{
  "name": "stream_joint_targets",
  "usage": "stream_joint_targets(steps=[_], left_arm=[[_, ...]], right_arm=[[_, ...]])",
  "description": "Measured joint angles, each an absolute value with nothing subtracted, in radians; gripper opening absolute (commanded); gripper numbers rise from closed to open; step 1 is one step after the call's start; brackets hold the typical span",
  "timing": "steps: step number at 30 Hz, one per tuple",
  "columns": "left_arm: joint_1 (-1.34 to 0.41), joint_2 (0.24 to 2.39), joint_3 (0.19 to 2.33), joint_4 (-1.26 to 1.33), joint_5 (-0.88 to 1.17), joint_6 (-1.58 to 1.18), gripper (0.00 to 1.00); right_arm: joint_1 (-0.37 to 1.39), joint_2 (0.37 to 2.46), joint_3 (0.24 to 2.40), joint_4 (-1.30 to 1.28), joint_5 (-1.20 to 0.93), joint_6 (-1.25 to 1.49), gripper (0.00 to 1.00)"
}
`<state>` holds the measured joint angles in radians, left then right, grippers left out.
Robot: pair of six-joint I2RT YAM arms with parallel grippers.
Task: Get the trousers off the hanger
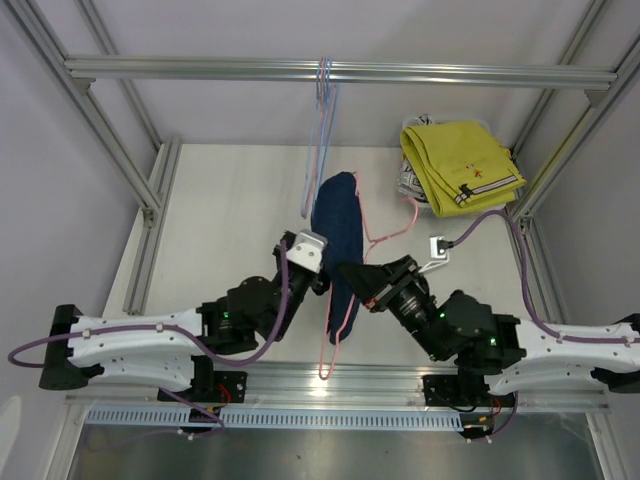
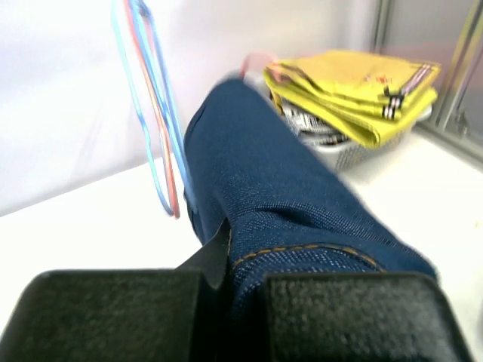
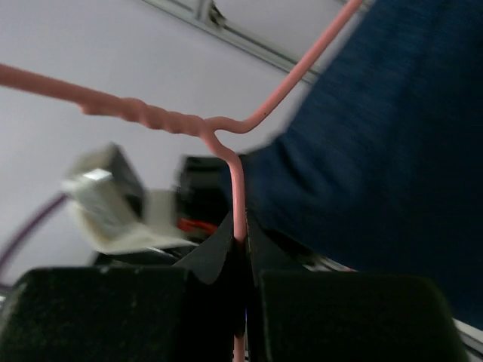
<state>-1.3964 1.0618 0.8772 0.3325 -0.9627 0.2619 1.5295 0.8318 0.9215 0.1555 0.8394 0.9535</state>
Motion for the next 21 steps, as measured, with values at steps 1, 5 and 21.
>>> stream_joint_targets(steps=[1,5,21], left_arm=[[-1.393,1.039,0.877,0.331,-0.963,0.262,0.01],[-1.387,0.973,0.877,0.323,-0.964,0.26,0.01],[-1.386,0.937,0.877,0.176,-0.938,0.196,0.01]], right_arm=[[1.536,0.832,0.896,0.144,0.839,0.964,0.0],[1.545,0.825,0.776,0.097,0.849,1.016,0.0],[1.535,0.765,0.673,-0.164,0.981,1.182,0.0]])
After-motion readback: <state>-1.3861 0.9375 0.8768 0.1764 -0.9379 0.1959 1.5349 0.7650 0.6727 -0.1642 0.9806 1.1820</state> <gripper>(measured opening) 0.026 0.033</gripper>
